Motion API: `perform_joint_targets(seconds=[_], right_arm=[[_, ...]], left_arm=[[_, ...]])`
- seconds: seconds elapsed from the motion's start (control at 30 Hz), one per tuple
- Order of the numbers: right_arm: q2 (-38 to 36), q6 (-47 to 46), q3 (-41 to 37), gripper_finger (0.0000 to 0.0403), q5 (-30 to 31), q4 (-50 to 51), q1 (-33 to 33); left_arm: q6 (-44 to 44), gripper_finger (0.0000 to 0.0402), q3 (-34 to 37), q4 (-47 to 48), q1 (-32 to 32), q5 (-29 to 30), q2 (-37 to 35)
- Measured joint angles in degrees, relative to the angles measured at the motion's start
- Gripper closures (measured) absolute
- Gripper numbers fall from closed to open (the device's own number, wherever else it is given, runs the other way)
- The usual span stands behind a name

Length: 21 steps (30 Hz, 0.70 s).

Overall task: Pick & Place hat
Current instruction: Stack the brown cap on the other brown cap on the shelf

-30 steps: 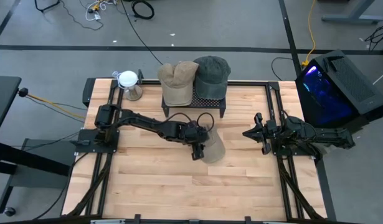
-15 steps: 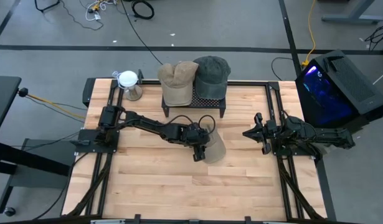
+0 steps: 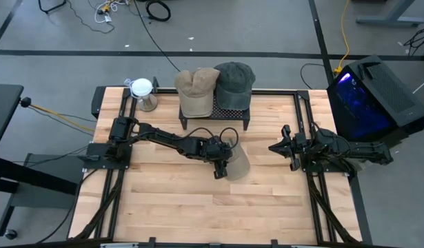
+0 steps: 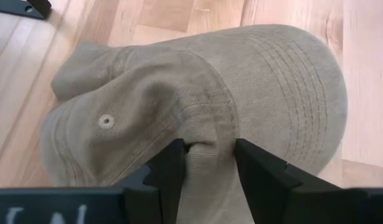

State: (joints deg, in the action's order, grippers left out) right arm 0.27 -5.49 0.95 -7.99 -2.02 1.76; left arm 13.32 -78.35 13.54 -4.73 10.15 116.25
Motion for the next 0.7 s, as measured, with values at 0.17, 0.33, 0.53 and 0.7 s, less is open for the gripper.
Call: perform_joint_targets(seconds=[0.17, 0.33, 0.53, 0.7], right_arm=[[0.0, -0.01, 0.0, 0.0378, 0.02, 0.0, 0.02], [0.0, -0.01, 0.0, 0.0378, 0.0, 0.0, 0.01], [0.0, 0.0, 0.0, 0.0378, 0.0, 0.0, 0.02], [0.0, 0.0, 0.0, 0.0378, 0.01, 0.0, 0.01]], left_arm=[[0.0, 0.0277, 0.0, 0.02, 0.0, 0.02, 0.0], [0.0, 0.0301, 0.0, 0.03, 0.0, 0.02, 0.0], [0.02, 0.0323, 0.0, 0.02, 0.02, -1.71, 0.0], [0.03, 0.0338, 0.0, 0.02, 0.0, -2.38, 0.0]])
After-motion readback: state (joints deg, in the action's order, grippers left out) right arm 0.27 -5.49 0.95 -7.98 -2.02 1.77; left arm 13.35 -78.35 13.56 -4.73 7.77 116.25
